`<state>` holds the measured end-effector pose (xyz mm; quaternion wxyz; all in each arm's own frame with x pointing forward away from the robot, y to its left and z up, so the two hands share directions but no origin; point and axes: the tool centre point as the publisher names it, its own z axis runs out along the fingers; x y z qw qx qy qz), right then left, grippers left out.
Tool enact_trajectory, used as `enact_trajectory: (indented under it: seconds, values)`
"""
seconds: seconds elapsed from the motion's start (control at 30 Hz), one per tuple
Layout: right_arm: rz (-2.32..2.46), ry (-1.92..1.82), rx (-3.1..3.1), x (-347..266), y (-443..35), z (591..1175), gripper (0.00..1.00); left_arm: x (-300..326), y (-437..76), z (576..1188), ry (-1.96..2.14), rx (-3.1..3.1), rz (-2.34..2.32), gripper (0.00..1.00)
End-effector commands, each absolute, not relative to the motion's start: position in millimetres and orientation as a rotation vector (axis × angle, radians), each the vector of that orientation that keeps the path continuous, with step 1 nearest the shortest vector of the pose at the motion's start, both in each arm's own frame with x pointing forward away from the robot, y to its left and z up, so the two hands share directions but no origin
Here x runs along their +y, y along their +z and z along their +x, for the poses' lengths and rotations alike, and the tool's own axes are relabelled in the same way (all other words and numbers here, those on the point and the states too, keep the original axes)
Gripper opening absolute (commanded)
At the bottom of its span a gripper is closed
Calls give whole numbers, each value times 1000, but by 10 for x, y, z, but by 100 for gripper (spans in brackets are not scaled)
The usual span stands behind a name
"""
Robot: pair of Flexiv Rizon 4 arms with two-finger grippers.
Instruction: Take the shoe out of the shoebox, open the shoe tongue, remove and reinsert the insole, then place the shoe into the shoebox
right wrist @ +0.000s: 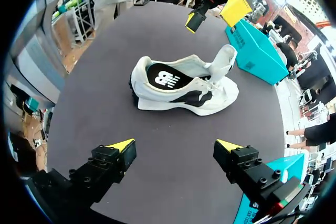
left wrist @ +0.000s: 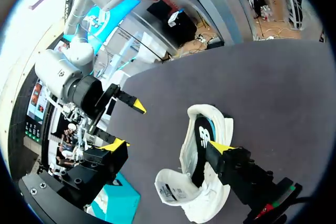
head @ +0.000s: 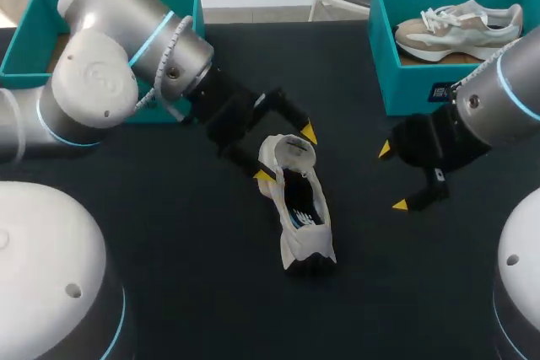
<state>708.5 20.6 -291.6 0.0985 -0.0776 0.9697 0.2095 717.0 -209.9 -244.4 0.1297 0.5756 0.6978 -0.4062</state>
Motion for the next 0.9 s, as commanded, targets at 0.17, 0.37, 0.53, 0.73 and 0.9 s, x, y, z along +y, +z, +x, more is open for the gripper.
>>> enact_trajectory:
  seconds: [0.17,0.37,0.53,0.73,0.9]
  values:
    - [-240,556,2888,-251,-1951,7048,100,-2110,-2452,7167,-1172,2066,1728,100]
    - [-205,530,2868,-263,-1900,7077,100,-2085,-2575,7162,-1008,2161,1879,100]
    - [-205,530,2868,-263,-1900,7077,100,-2080,-2582,7221,-923,2204,1965,6]
    - [-205,530,2868,-263,-1900,7077,100,-2060,-2690,7221,-776,2232,2103,0]
    - [-205,530,2868,-263,-1900,7077,100,-2072,-2824,7200,-674,2224,2199,0]
